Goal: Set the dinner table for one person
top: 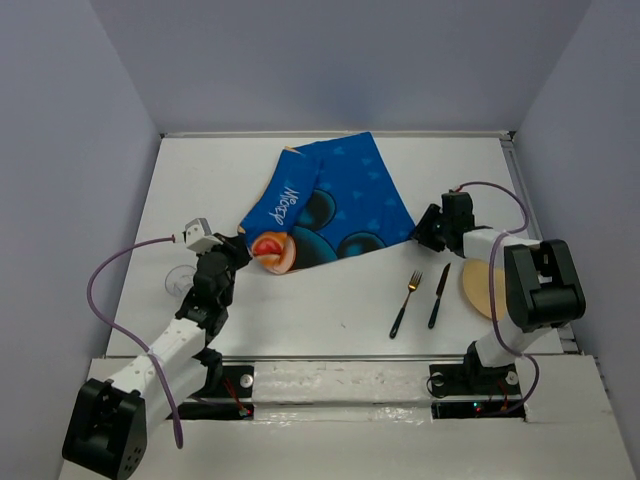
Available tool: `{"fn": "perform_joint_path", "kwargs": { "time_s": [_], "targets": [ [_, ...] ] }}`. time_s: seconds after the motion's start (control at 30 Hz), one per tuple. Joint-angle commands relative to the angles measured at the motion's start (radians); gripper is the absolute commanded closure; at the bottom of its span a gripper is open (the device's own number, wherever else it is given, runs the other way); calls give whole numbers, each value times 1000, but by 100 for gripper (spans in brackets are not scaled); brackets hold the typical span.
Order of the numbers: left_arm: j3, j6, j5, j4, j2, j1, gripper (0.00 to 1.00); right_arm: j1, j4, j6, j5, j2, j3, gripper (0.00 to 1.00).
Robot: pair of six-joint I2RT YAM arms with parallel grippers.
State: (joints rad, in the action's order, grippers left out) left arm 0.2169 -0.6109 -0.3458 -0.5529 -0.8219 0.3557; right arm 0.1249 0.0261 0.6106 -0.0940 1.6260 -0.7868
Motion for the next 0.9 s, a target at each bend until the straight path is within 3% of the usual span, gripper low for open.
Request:
{"fn": "perform_joint_path", "kwargs": {
  "time_s": [0.0,0.2,0.3,0.6,0.67,0.87],
  "targets": [
    [-8,11,-9,-78,21,-6,100,15,89,41,2,28,-2,55],
    [-16,14,-5,-91,13,-6,100,15,112,71,0,63,-14,57],
    [-16,14,-1,-99,12,-6,100,15,124,83,2,72,-12,70],
    [-11,14,5,-105,12,-6,100,15,143,86,30,80,-17,88],
    [-11,17,-1,-104,20,-6,100,15,150,84,39,74,-11,96],
    [-2,20,-1,-105,23,-4,100,15,201,60,74,-4,37,100]
  ]
}}
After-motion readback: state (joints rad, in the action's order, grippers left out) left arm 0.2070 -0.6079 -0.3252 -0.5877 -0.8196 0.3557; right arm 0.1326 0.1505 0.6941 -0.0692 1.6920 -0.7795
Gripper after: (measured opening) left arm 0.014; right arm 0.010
